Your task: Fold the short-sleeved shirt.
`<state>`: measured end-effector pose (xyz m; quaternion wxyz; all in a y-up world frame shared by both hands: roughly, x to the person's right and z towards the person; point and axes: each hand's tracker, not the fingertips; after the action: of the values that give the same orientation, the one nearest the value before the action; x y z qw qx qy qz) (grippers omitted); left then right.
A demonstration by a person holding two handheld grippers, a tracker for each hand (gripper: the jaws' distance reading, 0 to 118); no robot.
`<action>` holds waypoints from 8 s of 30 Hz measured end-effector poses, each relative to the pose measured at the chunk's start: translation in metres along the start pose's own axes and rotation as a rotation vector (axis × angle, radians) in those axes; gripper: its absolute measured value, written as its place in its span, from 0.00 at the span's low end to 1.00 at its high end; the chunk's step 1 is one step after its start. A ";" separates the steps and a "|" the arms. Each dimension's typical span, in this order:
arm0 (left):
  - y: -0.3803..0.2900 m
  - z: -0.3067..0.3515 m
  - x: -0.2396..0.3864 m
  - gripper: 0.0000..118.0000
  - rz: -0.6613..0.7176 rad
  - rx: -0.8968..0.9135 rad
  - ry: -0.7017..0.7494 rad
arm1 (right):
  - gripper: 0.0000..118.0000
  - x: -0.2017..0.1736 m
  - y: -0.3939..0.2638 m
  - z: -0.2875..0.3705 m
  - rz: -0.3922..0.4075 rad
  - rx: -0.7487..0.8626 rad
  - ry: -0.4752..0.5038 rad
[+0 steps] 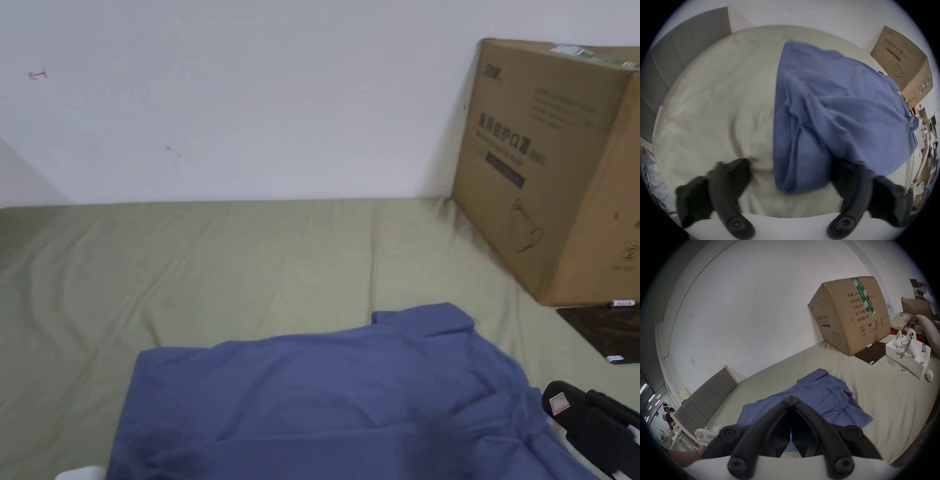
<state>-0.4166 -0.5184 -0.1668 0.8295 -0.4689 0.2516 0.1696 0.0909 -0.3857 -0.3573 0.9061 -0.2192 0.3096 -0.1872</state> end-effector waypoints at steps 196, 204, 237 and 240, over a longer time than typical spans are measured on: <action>0.007 0.202 0.042 0.00 -0.033 0.882 -0.222 | 0.03 -0.103 -0.007 -0.008 0.287 0.193 -0.111; 0.044 0.097 -0.085 0.01 0.450 -0.009 -0.810 | 0.03 -0.097 -0.004 -0.012 0.298 0.137 -0.141; -0.012 0.005 -0.102 0.04 0.385 0.031 -0.561 | 0.03 -0.109 -0.004 -0.022 0.151 -0.116 -0.116; -0.006 0.042 -0.123 0.04 0.135 0.120 -0.178 | 0.03 -0.104 -0.004 -0.019 0.137 -0.118 -0.114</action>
<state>-0.5026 -0.4914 -0.0736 0.8619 -0.3833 0.2175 0.2507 0.0010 -0.3445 -0.3189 0.9186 -0.2606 0.2822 -0.0933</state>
